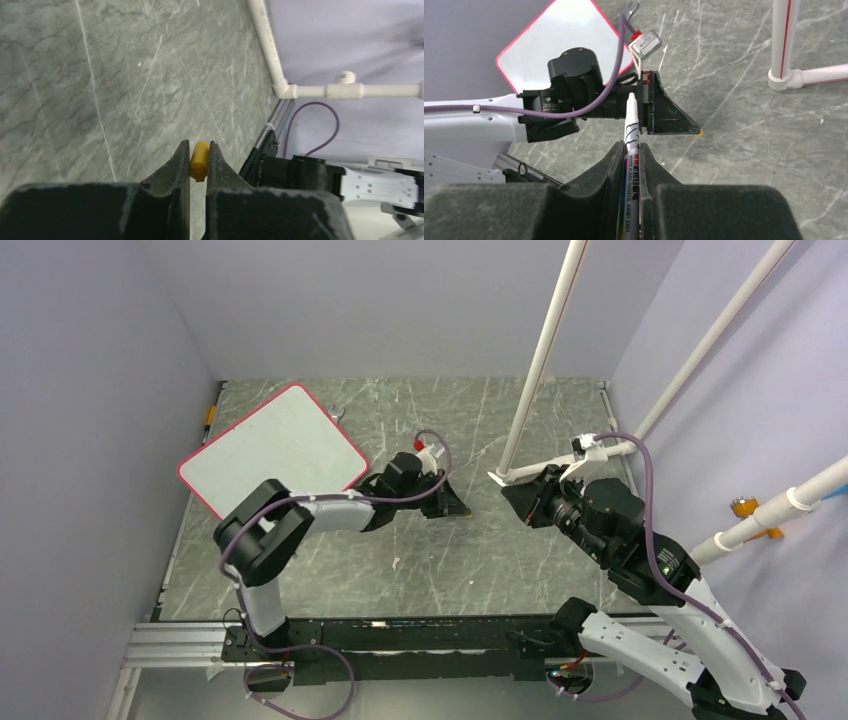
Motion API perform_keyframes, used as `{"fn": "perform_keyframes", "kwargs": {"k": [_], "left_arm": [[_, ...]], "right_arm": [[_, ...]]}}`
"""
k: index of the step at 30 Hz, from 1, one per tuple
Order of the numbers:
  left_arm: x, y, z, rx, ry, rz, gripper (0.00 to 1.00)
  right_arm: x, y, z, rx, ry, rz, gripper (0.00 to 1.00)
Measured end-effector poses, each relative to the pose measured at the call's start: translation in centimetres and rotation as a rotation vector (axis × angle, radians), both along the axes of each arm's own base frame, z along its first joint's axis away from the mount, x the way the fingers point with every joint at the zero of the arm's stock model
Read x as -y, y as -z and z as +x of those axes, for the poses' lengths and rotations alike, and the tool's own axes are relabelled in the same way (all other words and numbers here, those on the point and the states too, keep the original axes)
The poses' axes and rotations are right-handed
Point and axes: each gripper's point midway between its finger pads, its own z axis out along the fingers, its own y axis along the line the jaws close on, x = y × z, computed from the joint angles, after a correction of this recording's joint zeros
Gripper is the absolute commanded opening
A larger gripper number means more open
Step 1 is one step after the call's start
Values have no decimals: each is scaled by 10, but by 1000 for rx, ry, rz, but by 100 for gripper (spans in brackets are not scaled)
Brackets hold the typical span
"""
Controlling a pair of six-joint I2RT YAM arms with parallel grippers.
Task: Write a sentence on the whiteboard
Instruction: Put down the pen cap next to the pen cap.
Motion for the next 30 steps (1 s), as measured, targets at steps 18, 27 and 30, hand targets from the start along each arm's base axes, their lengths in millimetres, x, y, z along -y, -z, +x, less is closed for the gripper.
{"fn": "perform_keyframes", "kwargs": {"k": [18,27,30], "left_arm": [[42,61,15,169,-22,479,8],[25,85,15,184,-43,617,43],[26,84,16,189,-47,614,52]], "right_arm": [[14,18,-7,-40,11,-93,0],[16,23,-8,-47,6,-124,0],[17,25,-8,-49,7,-130,0]]}}
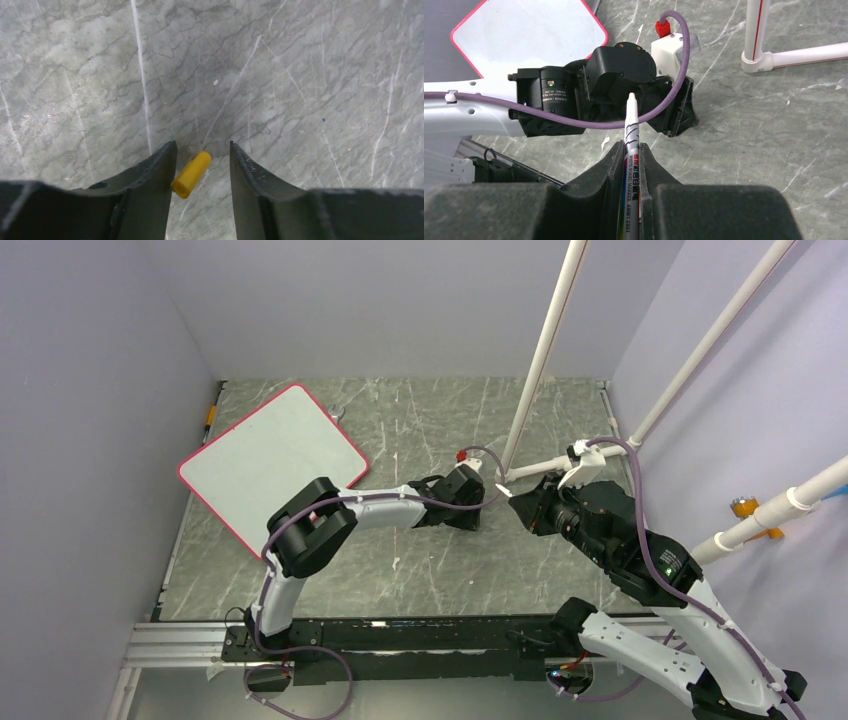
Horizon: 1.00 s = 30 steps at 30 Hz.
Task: Write a sentence on the whiteboard
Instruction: Put down the pen cap next to the pen cap.
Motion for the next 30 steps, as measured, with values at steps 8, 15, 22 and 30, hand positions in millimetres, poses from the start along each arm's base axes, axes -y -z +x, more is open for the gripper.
{"fn": "perform_keyframes", "kwargs": {"k": [8,15,22,30], "left_arm": [[-6,-12,-1,20,8,19,77],[-26,-77,4,98,-10,-25,84],[-82,-169,20,232,-70,-99,84],[-234,-245,60,387,-328,-76,87]], "right_arm": [[0,1,0,-3,-1,-5,0],[0,0,0,-1,-2,-7,0],[0,-6,0,7,-4,-4,0],[-3,-4,1,-2,-12,-10,0]]}}
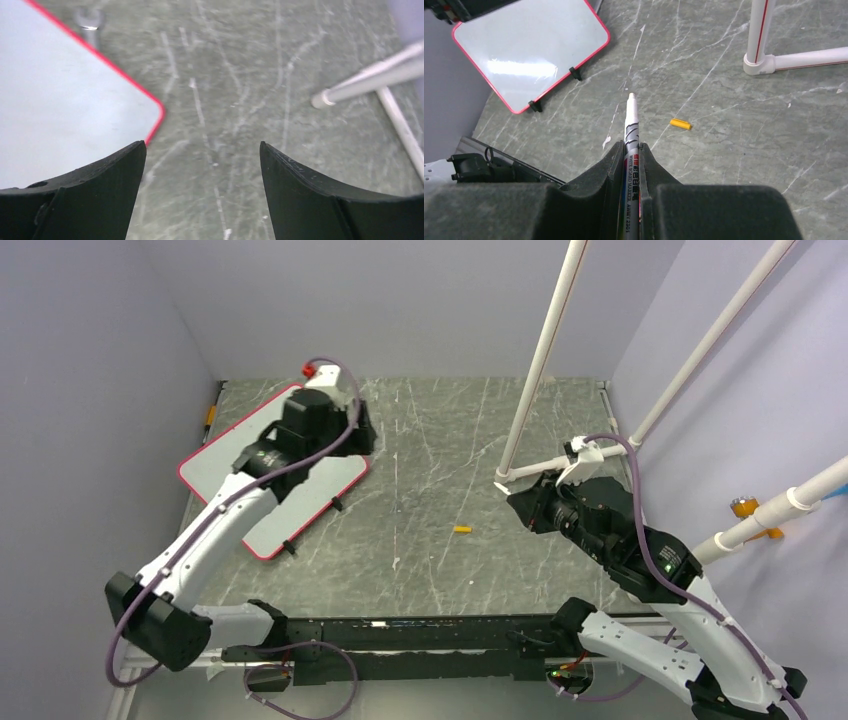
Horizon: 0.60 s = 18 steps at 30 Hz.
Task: Write a sentence on the whiteboard
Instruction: Put down the pen cap next to the pen cap, then move the whiteboard to the center of the board.
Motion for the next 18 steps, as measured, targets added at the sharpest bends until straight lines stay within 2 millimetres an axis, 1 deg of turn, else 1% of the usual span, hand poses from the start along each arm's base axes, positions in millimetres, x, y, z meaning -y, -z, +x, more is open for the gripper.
{"fn": "perform_keyframes", "kwargs": {"k": [1,3,4,7,9,11,16,18], "left_arm": [[-20,-4,2,7,-37,13,88],[-46,-7,5,8,-86,35,88],[-63,-7,8,5,-117,50,90],[-98,0,12,-21,-181,90,91],[-116,3,13,-40,-211,106,93],[-136,2,15,-55,-247,117,99],[-178,-17,22,-32,-338,115,99],[-198,-23,24,-26,-380,117,99]], "right_arm": [[-1,0,0,-1,-1,0,0],[-2,1,0,-4,-6,0,0],[-3,1,0,-6,-9,0,0],[-5,2,0,-13,-17,-2,0],[-6,3,0,-17,-21,-4,0],[-6,4,0,-20,-23,-6,0],[-7,5,1,-22,-25,-7,0],[-7,5,1,-22,-25,-6,0]]}}
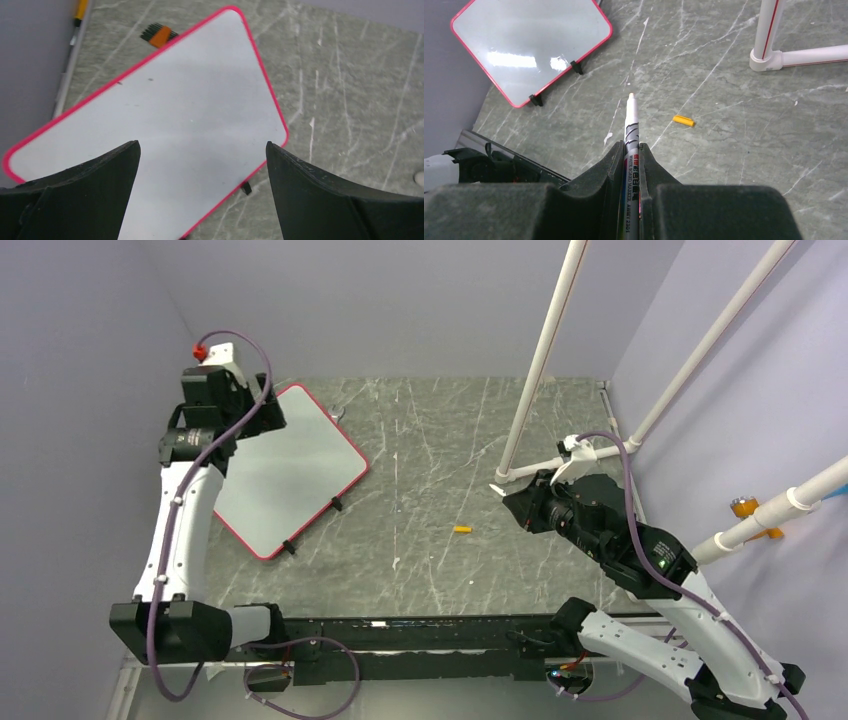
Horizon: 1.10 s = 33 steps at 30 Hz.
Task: Write a sentence on the whiteboard
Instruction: Move the whiteboard to the center of the board.
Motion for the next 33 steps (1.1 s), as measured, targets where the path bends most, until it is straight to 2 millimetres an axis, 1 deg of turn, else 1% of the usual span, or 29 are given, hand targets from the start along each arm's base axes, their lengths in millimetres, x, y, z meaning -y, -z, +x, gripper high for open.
{"fn": "perform_keyframes", "kwargs": {"k": [4,8,11,15,21,24,31,32,33], "left_arm": [[-37,-4,9,-7,-87,-9,99],[-70,9,17,-55,-156,-34,99],[-87,18,24,-100,-188,-59,99],[-104,20,35,-119,-219,-103,96],[-123,25,50,-139,-265,-174,92],[-133,36,58,-164,-290,-205,87],[-148,69,72,-240,-329,-290,77],[-150,72,72,-249,-334,-297,75],[-152,75,74,-255,-336,-304,70]], "right_arm": [[-1,2,1,-3,0,-3,0],[-3,5,3,-11,0,-10,0],[-5,8,4,-14,-2,-13,0],[-8,15,6,-25,-9,-18,0],[-13,21,8,-38,-19,-25,0],[-15,22,9,-41,-21,-26,0],[-16,28,9,-51,-22,-30,0],[-16,29,9,-52,-23,-31,0],[-16,31,9,-54,-23,-33,0]]}}
